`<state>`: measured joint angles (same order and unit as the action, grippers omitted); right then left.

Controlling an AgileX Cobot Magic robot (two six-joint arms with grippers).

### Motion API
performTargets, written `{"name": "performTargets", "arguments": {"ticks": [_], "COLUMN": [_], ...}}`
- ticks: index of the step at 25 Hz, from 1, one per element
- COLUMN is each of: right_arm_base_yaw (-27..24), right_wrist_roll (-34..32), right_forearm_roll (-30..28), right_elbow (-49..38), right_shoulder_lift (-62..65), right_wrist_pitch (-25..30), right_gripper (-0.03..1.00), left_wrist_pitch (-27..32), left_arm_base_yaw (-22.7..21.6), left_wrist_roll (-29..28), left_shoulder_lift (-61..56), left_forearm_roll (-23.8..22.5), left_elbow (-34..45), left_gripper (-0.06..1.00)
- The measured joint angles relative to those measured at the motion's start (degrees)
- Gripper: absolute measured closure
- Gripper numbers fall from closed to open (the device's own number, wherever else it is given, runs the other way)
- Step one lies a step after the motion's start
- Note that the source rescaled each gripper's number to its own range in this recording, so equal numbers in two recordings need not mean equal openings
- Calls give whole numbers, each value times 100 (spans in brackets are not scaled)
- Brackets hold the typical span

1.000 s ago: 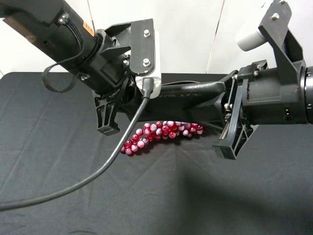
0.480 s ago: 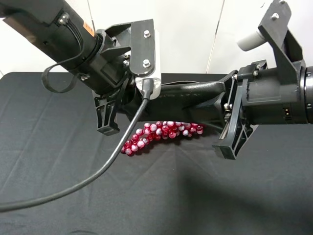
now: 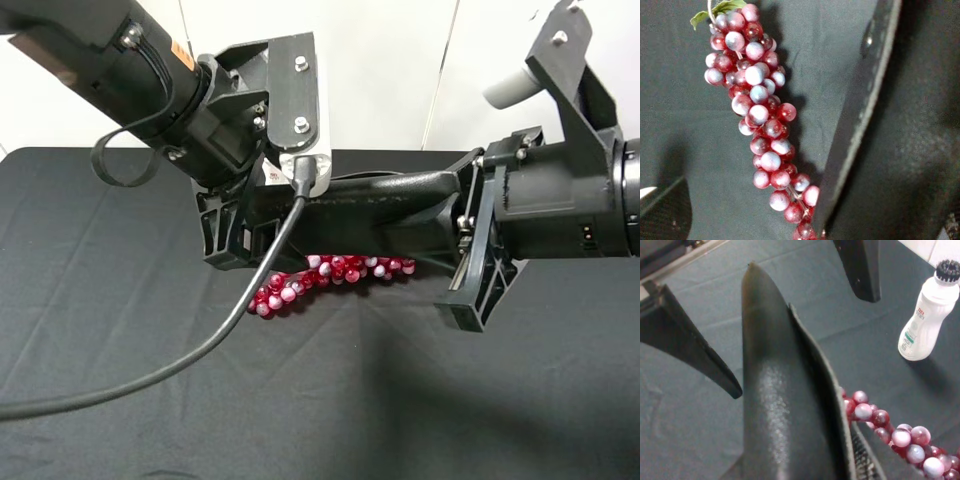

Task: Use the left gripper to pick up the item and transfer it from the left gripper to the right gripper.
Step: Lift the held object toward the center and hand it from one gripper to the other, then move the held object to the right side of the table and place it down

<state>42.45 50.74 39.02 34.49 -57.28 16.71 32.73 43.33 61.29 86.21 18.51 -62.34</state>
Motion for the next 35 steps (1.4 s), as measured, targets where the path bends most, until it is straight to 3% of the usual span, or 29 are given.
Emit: {"name": "performTargets", "arguments": {"ticks": [10, 15, 20, 25, 35], "right_arm_base_yaw": [0, 0, 0, 0, 0], "right_wrist_roll": [0, 0, 0, 0, -66], "right_forearm_roll": [0, 0, 0, 0, 0], "right_elbow": [0, 0, 0, 0, 0], "right_shoulder_lift": [0, 0, 0, 0, 0], "right_wrist_pitch": [47, 47, 47, 48, 293], "right_gripper": [96, 96, 96, 96, 96], "left_wrist_pitch": [165, 279, 728, 1453, 2942], "left_arm_base_yaw": [0, 0, 0, 0, 0], "left_wrist_roll": [-15, -450, -1659, -2978, -5837], "left_shoulder_lift": [-85, -455, -1111, -1761, -3076], "left_forearm_roll": [-38, -520, -1562, -2236, -2375], "left_elbow": [0, 0, 0, 0, 0], "left_gripper": [-5, -5, -5, -5, -5]}}
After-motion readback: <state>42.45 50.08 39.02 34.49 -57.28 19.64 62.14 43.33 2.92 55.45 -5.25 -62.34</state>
